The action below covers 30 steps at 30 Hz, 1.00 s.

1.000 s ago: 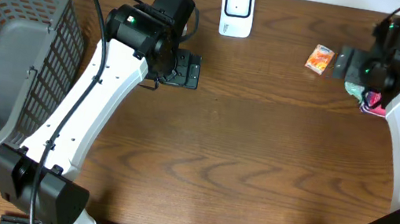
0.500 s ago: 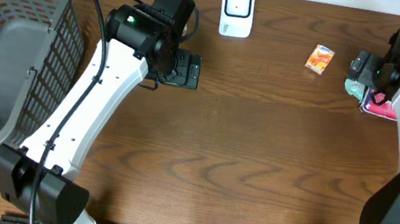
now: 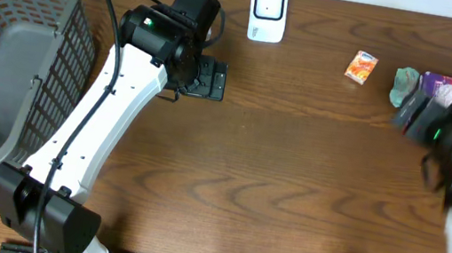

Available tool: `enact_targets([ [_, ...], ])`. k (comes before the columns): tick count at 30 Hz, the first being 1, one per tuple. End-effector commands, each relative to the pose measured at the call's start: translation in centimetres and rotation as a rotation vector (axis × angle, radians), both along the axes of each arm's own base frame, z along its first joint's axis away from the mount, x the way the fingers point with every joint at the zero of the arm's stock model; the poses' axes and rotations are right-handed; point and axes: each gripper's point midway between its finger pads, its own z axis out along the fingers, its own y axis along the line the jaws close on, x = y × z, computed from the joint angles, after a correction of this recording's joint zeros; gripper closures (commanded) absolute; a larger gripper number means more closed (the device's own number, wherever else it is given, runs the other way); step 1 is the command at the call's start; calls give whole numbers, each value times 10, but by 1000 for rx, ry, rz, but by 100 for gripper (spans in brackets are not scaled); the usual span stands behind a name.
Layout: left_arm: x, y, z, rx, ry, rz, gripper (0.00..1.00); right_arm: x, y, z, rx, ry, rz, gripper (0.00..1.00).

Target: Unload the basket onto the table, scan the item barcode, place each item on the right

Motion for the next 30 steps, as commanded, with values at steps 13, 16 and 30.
enact_targets([
  [13, 1, 3, -3, 19, 2, -10, 2, -86, 77, -27, 209, -87, 266, 1],
  [16, 1, 3, -3, 19, 2, -10, 2, -89, 75, -31, 200, -64, 257, 1],
  [30, 1, 3, -3, 19, 2, -10, 2, -108, 68, -51, 139, 48, 263, 1],
])
